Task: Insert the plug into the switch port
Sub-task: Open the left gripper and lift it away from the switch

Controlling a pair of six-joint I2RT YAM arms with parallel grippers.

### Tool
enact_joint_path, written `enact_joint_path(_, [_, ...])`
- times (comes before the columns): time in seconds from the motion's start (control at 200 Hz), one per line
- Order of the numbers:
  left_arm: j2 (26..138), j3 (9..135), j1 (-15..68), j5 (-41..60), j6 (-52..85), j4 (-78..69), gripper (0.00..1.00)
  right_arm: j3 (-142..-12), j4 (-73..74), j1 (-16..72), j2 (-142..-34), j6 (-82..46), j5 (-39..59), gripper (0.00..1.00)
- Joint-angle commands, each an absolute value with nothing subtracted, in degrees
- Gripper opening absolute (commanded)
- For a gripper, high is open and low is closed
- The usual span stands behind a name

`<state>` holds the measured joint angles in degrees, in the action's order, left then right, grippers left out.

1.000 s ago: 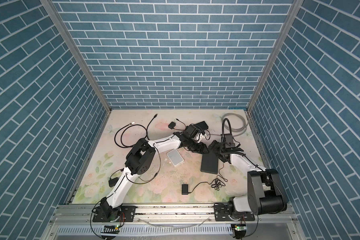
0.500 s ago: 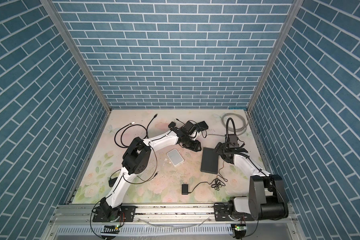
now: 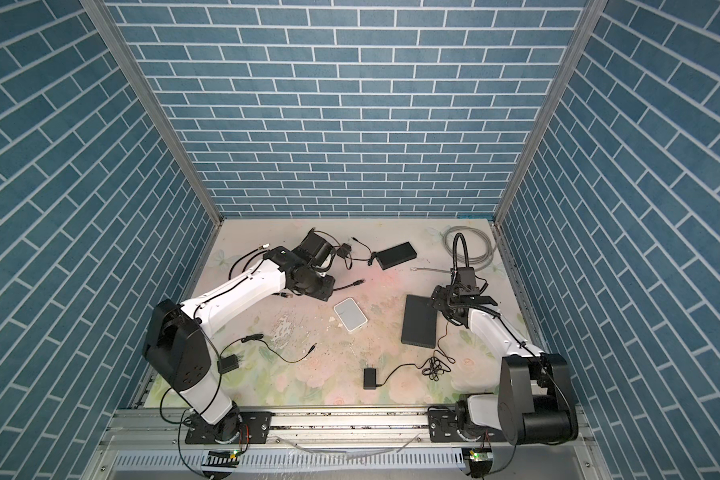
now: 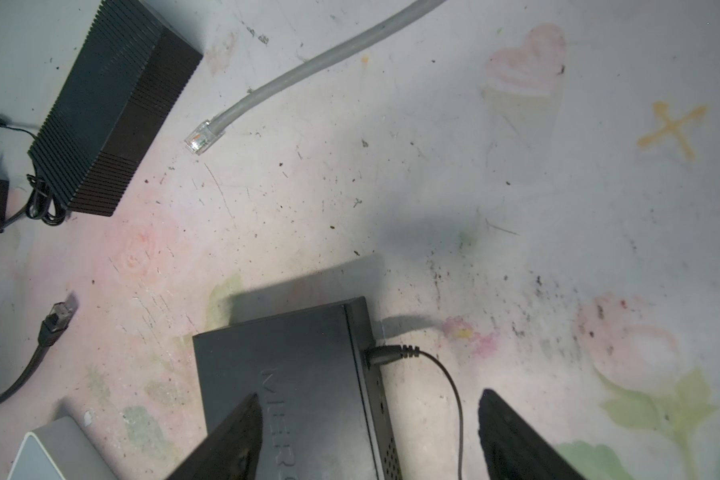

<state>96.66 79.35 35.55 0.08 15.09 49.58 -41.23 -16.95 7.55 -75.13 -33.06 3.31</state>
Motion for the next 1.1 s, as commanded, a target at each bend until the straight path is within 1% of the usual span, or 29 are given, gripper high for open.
enact_joint_path(0.0, [95.3,73.37,35.95,-2.15,18.1,56.59,0.5,-44.84,-17.0,7.59,-76.32,-31.37,4.28,0.81])
enact_joint_path(0.105, [94.27,69.07,37.13,-0.5,19.41,55.08,0.48,-45.69,-17.19,7.8,-76.9,-31.77,4.66,0.8])
enact_joint_path(0.235, [94.48,65.59,40.37,0.21,21.18,52.69,0.48,-46.23,-18.58,7.84,-75.83,-31.4,4.64,0.8])
enact_joint_path(0.38, [94.64,62.82,40.43,1.49,22.81,49.36,0.48,-45.82,-20.08,7.91,-74.32,-30.59,4.38,0.8])
enact_joint_path(0.575, [94.28,62.64,40.43,1.66,22.41,47.73,0.47,-44.39,-20.49,7.77,-73.8,-29.51,4.66,0.8])
enact_joint_path(0.725, [94.27,66.39,40.43,1.93,23.79,45.04,0.48,-45.7,-19.82,7.75,-75.74,-28.74,4.14,0.8])
enact_joint_path(0.875, [95.93,71.52,40.43,-3.13,23.93,43.12,0.52,-48.89,-19.99,7.79,-78.54,-28.63,4.66,0.77])
enact_joint_path(0.985, [99.5,76.65,39.97,-7.62,22.42,40.92,0.57,-49.3,-19.68,7.88,-79.27,-28.74,5.52,0.75])
enact_joint_path(1.095, [104.78,83.59,38.79,-7.97,16.74,38.63,0.57,-49.31,-19.94,7.82,-79.5,-29.0,6.76,0.74])
